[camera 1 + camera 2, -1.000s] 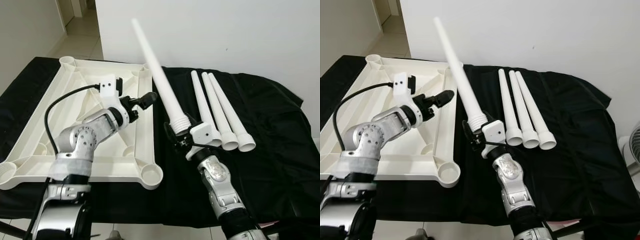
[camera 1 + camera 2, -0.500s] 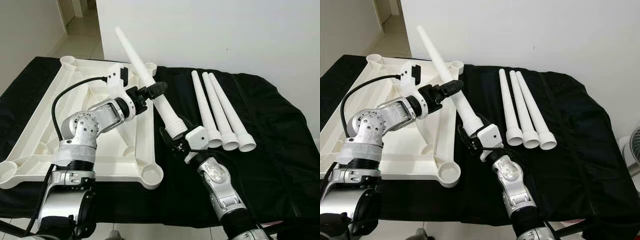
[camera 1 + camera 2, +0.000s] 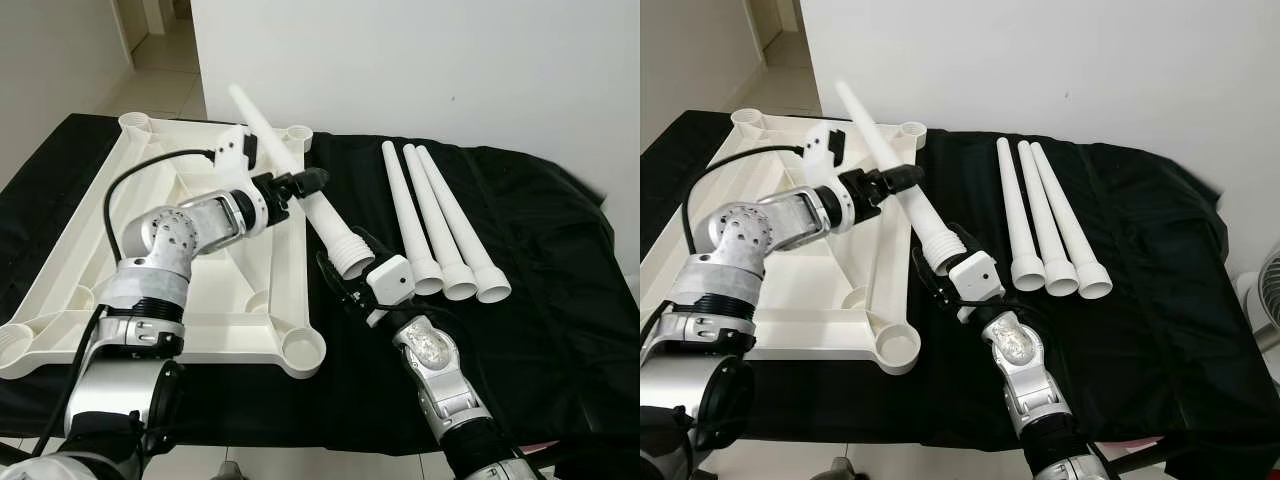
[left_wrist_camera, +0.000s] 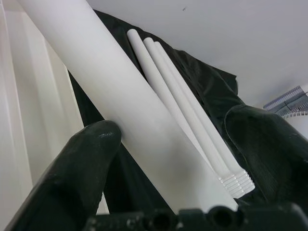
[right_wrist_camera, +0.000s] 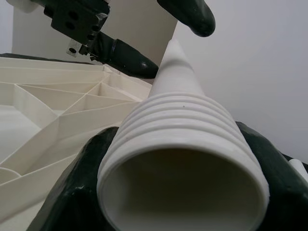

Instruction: Building children table

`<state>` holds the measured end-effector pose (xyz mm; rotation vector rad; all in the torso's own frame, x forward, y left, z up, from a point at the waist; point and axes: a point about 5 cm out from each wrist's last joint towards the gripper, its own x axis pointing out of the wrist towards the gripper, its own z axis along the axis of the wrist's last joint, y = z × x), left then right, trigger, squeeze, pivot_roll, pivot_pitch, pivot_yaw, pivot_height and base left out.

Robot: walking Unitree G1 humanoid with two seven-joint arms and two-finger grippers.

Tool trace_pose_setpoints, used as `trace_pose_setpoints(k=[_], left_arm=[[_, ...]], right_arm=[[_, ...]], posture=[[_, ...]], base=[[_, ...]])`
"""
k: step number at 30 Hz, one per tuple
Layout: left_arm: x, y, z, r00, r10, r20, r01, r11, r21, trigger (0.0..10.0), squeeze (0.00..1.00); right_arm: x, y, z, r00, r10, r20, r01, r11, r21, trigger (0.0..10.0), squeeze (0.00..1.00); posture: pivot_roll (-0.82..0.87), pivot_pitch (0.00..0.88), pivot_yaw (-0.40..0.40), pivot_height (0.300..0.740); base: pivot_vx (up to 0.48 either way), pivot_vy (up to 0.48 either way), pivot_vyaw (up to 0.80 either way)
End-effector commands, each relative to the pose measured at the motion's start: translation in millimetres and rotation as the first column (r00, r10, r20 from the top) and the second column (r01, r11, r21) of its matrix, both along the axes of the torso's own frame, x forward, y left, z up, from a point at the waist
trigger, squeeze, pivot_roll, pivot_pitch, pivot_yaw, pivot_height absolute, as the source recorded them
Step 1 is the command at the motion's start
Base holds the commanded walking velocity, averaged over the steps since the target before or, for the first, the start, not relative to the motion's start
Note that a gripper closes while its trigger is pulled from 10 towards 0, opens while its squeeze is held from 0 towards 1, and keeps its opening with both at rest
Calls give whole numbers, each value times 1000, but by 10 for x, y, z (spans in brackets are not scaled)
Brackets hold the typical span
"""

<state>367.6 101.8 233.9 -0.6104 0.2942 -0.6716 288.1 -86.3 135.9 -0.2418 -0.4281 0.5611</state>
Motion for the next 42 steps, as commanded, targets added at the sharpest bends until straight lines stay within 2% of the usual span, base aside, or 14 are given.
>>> trace_pose_setpoints(k=[1, 12, 17, 21, 26, 37, 42], left_arm=[[-59, -61, 108, 971, -200, 132, 213, 973, -90, 10000, 0], [-49, -72, 62, 972, -208, 107, 217, 972, -89, 10000, 0], [-44, -68, 19, 974, -209, 82, 216, 973, -87, 10000, 0], [-39, -72, -4, 976, -207, 66, 212, 973, -86, 10000, 0], [-20, -134, -10, 978, -207, 39, 210, 970, -124, 10000, 0], [42, -135, 109, 979, -201, 41, 206, 958, -199, 10000, 0], [133, -25, 172, 989, -148, 30, 151, 960, -235, 10000, 0]], right_arm=[[-6, 1, -1, 1000, 2, 18, -2, 1000, -16, 10000, 0], [-9, 3, 17, 999, -8, 45, 9, 1000, -11, 10000, 0], [42, -68, 88, 991, -89, 100, 90, 996, -9, 10000, 0], [41, -70, 99, 991, -86, 107, 86, 996, -1, 10000, 0], [-35, 43, 38, 998, 29, 55, -30, 999, 21, 10000, 0], [-96, 111, -34, 997, 67, 41, -67, 998, -11, 10000, 0], [-114, 100, -46, 996, 80, 44, -78, 997, -29, 10000, 0]], posture=[[-13, 0, -24, 740], [-13, 0, -27, 740], [-18, 0, -25, 740], [-17, 0, -25, 740], [-15, 0, -23, 740], [-18, 0, -18, 740], [-17, 0, -16, 740]], base=[[0, 0, 0], [0, 0, 0], [0, 0, 0], [0, 0, 0], [0, 0, 0], [0, 0, 0], [0, 0, 0]])
